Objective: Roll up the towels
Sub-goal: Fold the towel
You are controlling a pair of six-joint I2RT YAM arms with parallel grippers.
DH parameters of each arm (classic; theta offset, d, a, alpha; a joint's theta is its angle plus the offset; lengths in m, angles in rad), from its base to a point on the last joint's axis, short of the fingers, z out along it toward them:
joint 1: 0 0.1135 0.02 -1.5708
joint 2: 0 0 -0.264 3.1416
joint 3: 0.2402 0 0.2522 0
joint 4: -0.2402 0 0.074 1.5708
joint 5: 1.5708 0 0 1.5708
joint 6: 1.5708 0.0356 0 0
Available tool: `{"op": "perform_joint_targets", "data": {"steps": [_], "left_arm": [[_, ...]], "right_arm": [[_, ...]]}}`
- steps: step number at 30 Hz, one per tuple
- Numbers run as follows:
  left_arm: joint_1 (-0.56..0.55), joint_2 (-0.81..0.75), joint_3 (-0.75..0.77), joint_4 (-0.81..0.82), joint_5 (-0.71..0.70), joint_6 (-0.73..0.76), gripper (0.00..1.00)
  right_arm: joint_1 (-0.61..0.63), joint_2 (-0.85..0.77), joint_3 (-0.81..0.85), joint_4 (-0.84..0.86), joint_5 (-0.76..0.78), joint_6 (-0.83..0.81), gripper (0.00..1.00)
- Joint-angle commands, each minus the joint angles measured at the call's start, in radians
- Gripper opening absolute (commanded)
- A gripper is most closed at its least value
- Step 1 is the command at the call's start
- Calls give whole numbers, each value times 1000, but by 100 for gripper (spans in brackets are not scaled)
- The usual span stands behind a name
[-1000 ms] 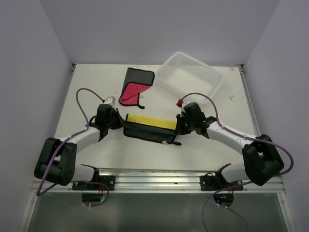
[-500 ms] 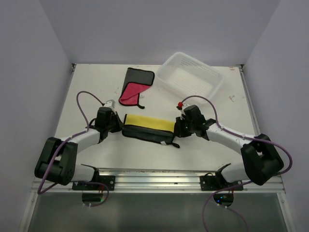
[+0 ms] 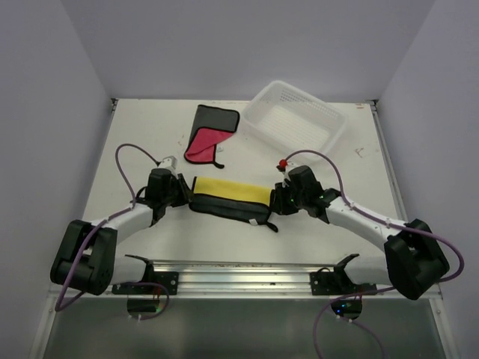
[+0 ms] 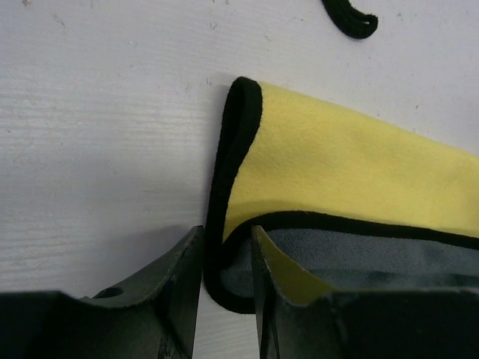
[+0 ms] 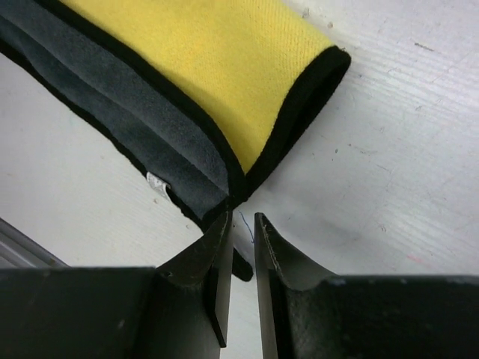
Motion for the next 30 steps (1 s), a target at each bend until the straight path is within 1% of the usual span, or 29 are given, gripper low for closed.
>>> {"op": "perform_joint_targets", "data": {"steps": [1, 7, 11, 13, 18, 21, 30], "left_arm": [[7, -50, 1, 29, 1, -13, 35], [7, -123, 39, -37, -43, -8, 38], [5, -137, 55, -31, -45, -7, 39], [7, -114, 64, -11, -34, -8, 39], [7, -44, 111, 23, -1, -8, 33], [7, -25, 128, 32, 6, -11, 33], [7, -4, 136, 50, 18, -16, 33]], "right_arm": [[2, -36, 69, 8, 23, 21, 21], [4, 27, 133, 9, 32, 24, 20], [4, 90, 159, 39, 39, 29, 15], [4, 113, 176, 54, 39, 30, 14], [4, 210, 208, 77, 39, 29, 11], [2, 240, 215, 80, 32, 24, 9], [13, 213, 144, 100, -55, 4, 9]]}}
